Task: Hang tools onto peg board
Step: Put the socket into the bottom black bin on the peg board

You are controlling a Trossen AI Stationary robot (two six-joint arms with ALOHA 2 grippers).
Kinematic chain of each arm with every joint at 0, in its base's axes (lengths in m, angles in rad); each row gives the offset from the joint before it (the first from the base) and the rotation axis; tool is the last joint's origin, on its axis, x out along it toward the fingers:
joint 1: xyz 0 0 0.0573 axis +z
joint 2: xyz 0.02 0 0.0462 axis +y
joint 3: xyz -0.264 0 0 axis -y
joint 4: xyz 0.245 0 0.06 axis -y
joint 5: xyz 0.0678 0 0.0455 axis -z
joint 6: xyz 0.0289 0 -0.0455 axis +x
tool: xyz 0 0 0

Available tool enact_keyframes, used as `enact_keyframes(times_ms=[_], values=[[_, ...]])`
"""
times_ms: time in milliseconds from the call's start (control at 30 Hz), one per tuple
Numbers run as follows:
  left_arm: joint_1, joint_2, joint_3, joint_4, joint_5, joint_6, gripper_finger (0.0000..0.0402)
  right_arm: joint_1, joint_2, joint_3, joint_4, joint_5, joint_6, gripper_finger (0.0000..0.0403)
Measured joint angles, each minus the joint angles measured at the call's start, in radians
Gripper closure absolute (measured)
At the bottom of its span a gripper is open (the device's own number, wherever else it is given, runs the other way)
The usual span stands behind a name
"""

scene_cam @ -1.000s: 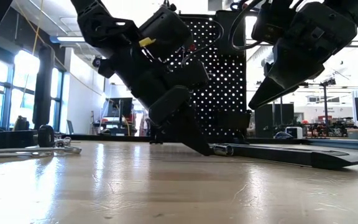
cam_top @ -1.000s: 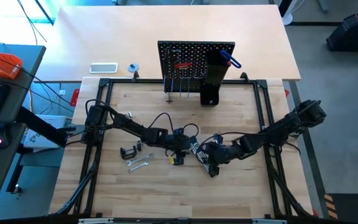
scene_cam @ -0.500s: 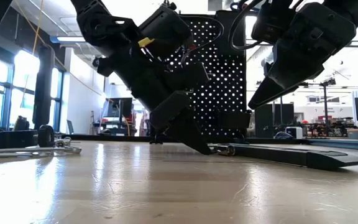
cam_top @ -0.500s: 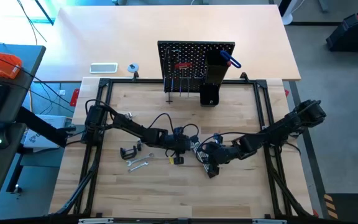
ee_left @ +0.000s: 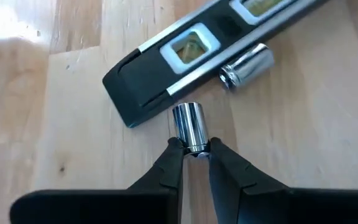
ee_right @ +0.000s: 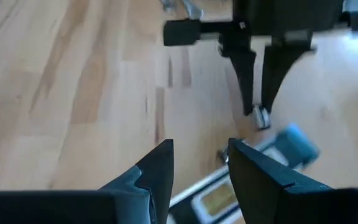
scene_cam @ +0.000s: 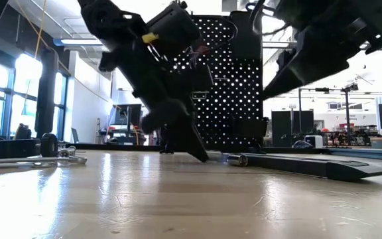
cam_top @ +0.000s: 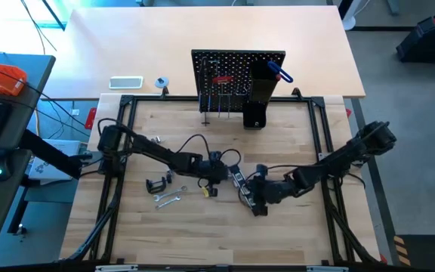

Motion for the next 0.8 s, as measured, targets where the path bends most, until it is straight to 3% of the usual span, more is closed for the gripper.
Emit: enact_keyframes(times_ms=[100, 300, 433, 600, 800], values=[[0.015, -0.056, -0.001, -0.028, 0.076, 0.019, 0.0364, 0.035, 0.0, 0.0, 0.044, 0.071, -0.154, 0.0258], [0.063, -0.153, 0.001, -0.029, 0.341, -0.011, 0.0364, 0.077, 0.0, 0.0, 0.152, 0.164, -0.466, 0.0258], [0.092, -0.194, 0.002, -0.011, 0.482, -0.059, 0.0364, 0.077, 0.0, 0.0, 0.196, 0.22, -0.546, 0.0258], [0.106, -0.197, 0.002, 0.055, 0.608, -0.119, 0.0364, 0.06, 0.0, 0.0, 0.221, 0.193, -0.576, 0.0258], [0.11, -0.192, 0.003, 0.104, 0.678, -0.166, 0.0364, 0.055, 0.0, 0.0, 0.252, 0.189, -0.602, 0.0258]])
